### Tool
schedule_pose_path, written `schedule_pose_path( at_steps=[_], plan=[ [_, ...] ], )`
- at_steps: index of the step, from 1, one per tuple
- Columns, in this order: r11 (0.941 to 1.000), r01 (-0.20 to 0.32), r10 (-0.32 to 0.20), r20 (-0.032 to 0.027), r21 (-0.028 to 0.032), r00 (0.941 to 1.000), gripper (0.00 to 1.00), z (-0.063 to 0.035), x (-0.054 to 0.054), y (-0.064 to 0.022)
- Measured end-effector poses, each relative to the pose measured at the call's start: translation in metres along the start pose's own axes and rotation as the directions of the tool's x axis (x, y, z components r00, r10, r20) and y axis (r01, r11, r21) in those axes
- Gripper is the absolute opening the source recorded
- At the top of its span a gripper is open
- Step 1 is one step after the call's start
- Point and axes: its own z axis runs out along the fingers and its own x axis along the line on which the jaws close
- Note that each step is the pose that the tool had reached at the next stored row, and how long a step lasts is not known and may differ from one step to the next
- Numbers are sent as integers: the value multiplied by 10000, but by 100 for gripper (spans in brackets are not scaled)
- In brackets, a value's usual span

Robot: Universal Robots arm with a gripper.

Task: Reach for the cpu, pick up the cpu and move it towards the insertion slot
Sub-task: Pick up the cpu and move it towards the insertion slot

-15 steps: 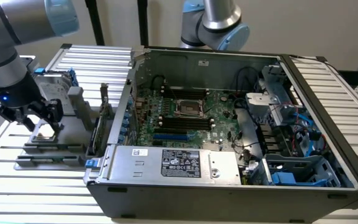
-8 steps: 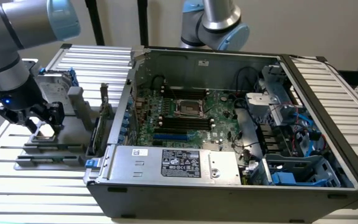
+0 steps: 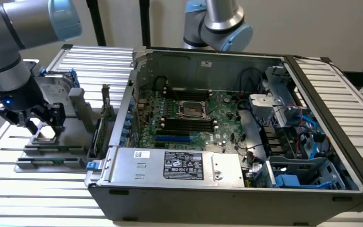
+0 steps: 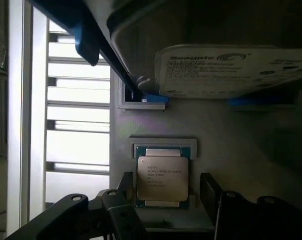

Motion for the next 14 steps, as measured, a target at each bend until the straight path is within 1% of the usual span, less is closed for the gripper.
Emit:
schedule_pose_path(
  at_steps=[4,7,10,14],
  plan=[
    [10000,0,0,-1,40,10000,65,13,12,39],
    [10000,-1,1,-7,91,10000,65,28,42,53],
    [9999,0,0,-6,100,10000,65,34,45,53],
    [10000,-1,1,-2,98,10000,65,40,42,54]
  ],
)
